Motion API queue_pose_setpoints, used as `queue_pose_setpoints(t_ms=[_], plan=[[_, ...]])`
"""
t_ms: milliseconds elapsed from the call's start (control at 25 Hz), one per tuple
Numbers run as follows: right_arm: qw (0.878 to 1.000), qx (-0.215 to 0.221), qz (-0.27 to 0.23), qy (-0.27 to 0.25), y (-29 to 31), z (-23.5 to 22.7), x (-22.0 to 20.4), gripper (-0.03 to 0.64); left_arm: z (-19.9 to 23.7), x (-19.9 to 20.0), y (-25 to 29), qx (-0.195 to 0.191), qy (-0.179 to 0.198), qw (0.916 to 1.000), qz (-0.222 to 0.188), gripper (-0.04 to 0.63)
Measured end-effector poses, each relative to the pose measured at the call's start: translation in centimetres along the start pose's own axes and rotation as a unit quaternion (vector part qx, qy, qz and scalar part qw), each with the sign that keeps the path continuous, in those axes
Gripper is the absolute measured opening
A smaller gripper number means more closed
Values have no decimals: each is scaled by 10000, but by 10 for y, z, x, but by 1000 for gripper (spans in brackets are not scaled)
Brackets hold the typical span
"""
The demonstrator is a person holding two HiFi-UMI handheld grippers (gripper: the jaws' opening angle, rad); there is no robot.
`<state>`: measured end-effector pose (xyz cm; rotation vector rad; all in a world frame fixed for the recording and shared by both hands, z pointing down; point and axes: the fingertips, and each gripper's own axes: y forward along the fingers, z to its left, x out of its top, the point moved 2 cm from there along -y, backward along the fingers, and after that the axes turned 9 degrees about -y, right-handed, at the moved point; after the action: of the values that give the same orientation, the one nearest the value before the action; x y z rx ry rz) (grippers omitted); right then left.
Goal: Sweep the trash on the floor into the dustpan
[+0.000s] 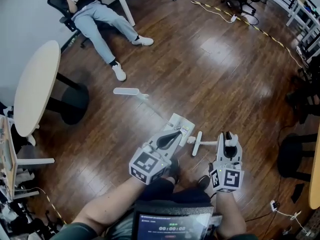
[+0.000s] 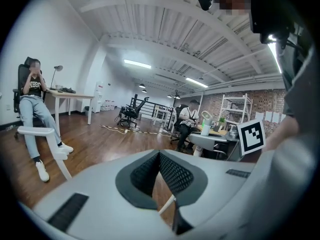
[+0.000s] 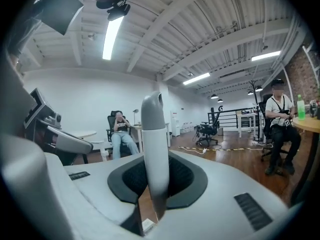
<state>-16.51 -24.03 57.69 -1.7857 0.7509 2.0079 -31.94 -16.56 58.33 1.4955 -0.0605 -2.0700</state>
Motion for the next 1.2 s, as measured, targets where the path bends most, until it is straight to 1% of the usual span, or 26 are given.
queue_pose_setpoints(t_ms=[200,360,560,640,760,880,960,1080,1200], plan=[[9994,105,-170,277,19,27,10,80,16,0,-13,185,-45,9998,-64,8],[9988,96,-300,374,26,34,23,80,21,4,-19,212,-49,9997,-126,8],[9987,-52,-313,391,18,25,28,78,21,7,-21,178,-51,9996,-190,8],[9986,-87,-379,368,11,19,38,78,18,12,-18,130,-101,9996,-237,8],[9984,-118,-465,295,0,8,59,78,11,27,-13,-15,-117,9990,-431,8],[9986,-101,-496,182,-11,-4,85,78,-5,45,-7,-312,-59,9976,-608,8],[9987,-27,-503,97,-23,-16,108,78,-23,61,-1,-491,-20,9968,-632,8],[9988,110,-472,-86,-53,-31,149,78,-53,91,-2,-562,-15,9968,-569,8],[9989,7,-423,-204,-92,-56,179,78,-85,116,-1,-731,77,9953,-637,8]])
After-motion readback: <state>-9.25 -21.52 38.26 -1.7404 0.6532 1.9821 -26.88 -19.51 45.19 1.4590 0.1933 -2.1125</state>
